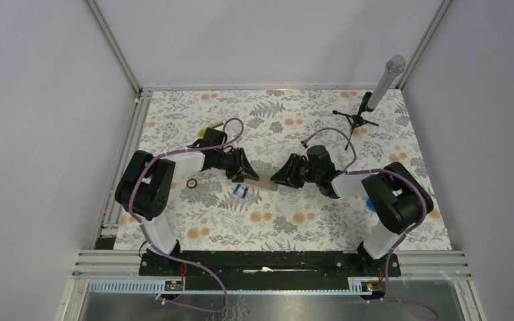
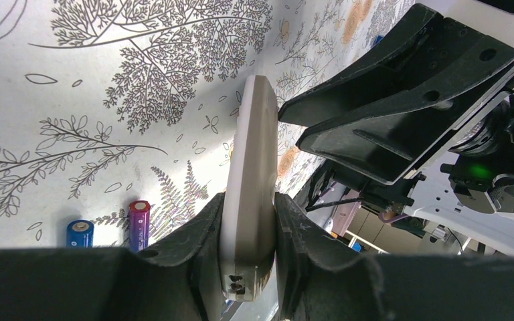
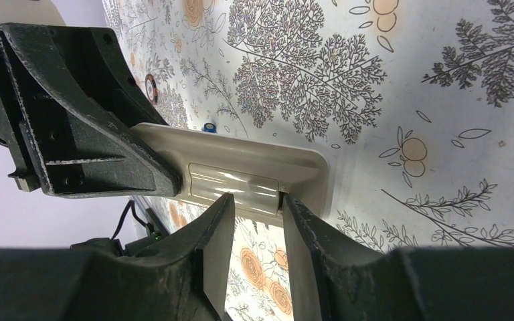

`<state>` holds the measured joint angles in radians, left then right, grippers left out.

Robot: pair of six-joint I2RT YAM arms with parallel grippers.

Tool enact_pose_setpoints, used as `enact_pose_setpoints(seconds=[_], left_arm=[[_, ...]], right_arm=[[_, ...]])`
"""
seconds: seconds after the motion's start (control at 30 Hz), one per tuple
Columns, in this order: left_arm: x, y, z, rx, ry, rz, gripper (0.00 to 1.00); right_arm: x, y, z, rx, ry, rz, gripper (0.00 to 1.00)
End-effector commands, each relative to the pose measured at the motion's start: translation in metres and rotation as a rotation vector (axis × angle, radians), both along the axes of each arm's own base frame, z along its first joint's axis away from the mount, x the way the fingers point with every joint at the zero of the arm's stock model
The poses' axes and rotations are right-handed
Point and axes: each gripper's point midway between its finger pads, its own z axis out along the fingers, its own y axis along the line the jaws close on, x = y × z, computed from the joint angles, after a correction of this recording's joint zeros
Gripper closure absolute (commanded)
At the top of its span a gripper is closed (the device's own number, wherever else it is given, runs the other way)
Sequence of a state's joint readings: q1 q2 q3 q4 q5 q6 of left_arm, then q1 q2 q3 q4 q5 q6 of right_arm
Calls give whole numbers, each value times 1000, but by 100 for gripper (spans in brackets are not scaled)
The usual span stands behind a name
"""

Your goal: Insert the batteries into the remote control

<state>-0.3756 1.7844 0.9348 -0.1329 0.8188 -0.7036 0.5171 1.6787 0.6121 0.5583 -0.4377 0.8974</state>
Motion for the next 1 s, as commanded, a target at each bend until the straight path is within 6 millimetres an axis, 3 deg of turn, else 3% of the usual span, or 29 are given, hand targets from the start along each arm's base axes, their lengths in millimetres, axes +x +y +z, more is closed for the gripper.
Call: enact_pose_setpoints(seconds=[0.0,0.43,0.63,0.83,0.97], left_arm=[[-11,17,-39,158,57,17,100],[-11,15,-38,141,69,23,100],[-12,14,-38,135,74,21,100],[-13,14,-39,132,74,9,100],[-19,9,-39,115,81,-23,100]], right_arm=[[7,11,18,48,-50,16,60],[-1,10,-1,13,-1,33,57],[-4,14,-5,24,5,55,63],[-2,12,-11,-2,19,40,61],[-14,28,3,148,-16,141,59]])
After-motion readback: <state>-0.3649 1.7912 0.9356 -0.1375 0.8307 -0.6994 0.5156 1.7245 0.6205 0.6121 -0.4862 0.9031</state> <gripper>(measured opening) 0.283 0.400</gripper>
